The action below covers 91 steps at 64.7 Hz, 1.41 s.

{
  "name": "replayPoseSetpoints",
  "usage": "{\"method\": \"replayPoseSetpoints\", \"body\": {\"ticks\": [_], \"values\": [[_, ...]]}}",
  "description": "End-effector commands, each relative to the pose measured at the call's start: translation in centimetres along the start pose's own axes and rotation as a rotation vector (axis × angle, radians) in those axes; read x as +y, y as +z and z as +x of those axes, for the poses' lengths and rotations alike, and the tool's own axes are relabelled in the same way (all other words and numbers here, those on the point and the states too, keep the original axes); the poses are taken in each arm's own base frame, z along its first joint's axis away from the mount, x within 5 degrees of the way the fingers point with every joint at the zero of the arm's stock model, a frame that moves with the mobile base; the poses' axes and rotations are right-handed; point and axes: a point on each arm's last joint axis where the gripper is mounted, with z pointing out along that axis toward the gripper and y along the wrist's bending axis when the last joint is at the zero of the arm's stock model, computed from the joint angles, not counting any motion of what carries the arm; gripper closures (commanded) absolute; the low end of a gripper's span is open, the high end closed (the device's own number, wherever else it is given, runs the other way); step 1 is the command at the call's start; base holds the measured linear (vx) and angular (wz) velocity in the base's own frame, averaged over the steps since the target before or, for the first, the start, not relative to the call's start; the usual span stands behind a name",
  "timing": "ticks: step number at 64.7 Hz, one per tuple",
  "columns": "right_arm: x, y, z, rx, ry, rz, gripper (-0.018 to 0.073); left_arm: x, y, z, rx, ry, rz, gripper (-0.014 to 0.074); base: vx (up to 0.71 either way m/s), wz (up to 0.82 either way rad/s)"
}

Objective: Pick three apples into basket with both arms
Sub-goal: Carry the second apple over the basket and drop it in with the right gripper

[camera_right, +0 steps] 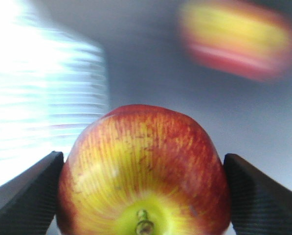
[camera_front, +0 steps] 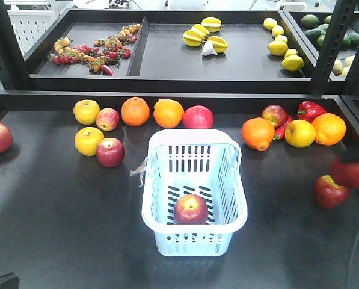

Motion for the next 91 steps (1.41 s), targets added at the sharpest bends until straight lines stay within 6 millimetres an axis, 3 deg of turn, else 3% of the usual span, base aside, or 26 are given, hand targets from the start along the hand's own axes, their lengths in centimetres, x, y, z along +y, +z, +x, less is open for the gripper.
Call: {"method": "replayPoseSetpoints", "body": {"ticks": [1,10,20,30,45,58,65,84,91], "values": [[5.9,-2.1,-0.4,-0.084,-0.132,-0.191,0.0568,0.0,-0.3,-1.3,-0.079,-0.026,-0.007,0.0604,0.00,0.00],[11.9,-0.3,0.4,-0.061,-0.292,-0.257,0.0564,0.0,-0.3,-1.3,-0.079,-0.026,-0.007,0.0603,0.00,0.00],[17.8,3.8,1.7,-0.044,-0.430,-0.290,0.0564,0.0,-0.3,-1.3,-0.079,-0.026,-0.007,0.0603,0.00,0.00],[20.8,8.3,2.7,-0.036,-0.462,-0.278,0.0564,0.0,-0.3,-1.3,-0.079,-0.026,-0.007,0.0603,0.00,0.00],[19.7,14.4,3.0,0.019,-0.399,-0.207,0.0559,0.0,-0.3,-1.3,-0.078,-0.026,-0.007,0.0603,0.00,0.00],[18.5,16.5,3.1,0.059,-0.377,-0.174,0.0494,0.0,-0.3,-1.3,-0.078,-0.026,-0.007,0.0603,0.00,0.00],[18.3,16.8,3.2,0.064,-0.375,-0.167,0.0406,0.0,-0.3,-1.3,-0.078,-0.026,-0.007,0.0603,0.00,0.00],[18.1,16.9,2.8,0.032,-0.376,-0.144,0.0032,0.0,-0.3,-1.3,-0.078,-0.026,-0.007,0.0603,0.00,0.00],[18.1,16.9,2.8,0.028,-0.376,-0.142,-0.0057,0.0,-0.3,-1.3,-0.078,-0.026,-0.007,0.0603,0.00,0.00]]}}
